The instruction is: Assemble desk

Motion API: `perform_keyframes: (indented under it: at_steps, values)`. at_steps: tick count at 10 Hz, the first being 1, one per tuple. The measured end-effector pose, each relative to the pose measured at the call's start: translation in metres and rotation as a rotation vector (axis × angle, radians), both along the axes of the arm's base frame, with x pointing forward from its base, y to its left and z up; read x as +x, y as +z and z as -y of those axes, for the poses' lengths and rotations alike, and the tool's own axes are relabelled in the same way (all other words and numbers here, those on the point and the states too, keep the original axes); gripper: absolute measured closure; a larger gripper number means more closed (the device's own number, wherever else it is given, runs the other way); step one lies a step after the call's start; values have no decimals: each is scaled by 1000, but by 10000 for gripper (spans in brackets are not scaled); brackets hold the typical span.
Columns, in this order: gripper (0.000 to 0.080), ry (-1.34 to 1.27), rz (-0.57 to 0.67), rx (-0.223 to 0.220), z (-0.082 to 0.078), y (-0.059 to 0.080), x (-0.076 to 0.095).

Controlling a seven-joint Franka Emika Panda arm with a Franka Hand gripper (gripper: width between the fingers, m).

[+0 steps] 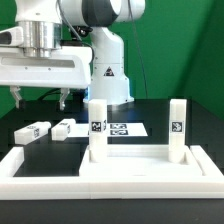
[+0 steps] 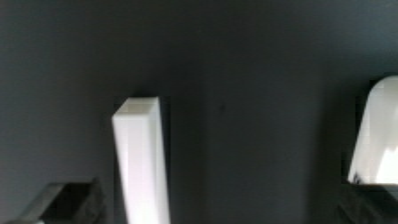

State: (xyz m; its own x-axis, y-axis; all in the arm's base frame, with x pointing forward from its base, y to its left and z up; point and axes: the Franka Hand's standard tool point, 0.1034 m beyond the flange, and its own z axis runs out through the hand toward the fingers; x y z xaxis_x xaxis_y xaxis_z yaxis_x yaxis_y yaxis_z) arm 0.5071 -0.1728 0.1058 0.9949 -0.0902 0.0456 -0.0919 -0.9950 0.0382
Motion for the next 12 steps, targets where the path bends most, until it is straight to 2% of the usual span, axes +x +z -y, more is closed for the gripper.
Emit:
perform_keyframes:
  at_steps: [2, 3, 4, 6, 7, 8, 9, 10, 12]
  values:
    - [150, -1, -20, 8, 0, -2, -3]
    - [150, -16, -119, 50, 2, -10, -17]
    - [150, -33, -187, 68, 8, -22, -28]
    - [150, -68, -374, 104, -1, -47, -55]
    - [150, -73, -436, 118, -5, -54, -61]
    - [150, -73, -514, 145, -8, -53, -62]
    - [150, -72, -544, 151, -8, -54, -58]
    - [150, -75, -621, 176, -11, -54, -65]
    - [150, -96, -747, 214, -8, -61, -82]
